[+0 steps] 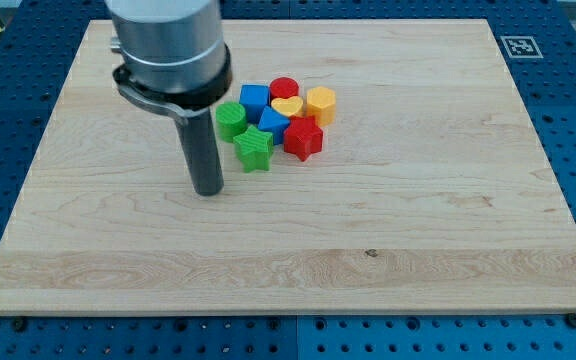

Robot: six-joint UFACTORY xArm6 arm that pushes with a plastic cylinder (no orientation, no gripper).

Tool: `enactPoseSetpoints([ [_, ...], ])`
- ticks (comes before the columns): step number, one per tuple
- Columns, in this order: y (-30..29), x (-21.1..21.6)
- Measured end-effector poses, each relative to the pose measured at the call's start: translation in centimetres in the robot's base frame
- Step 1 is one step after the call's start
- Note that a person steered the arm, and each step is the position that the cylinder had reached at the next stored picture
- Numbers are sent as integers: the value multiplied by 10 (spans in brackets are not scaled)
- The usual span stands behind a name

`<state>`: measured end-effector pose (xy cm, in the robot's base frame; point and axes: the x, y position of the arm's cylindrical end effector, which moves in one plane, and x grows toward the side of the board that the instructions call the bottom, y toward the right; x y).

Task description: Move the green star along with group of blocks slightly up

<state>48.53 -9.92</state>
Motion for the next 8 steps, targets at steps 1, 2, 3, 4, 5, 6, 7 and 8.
enactPoseSetpoints([
  [1, 11, -21],
  [2, 34, -24],
  [3, 57, -24],
  [4, 79, -31],
  [5, 83, -33],
  [6, 96, -33],
  [7, 103, -22],
  [8, 123, -23],
])
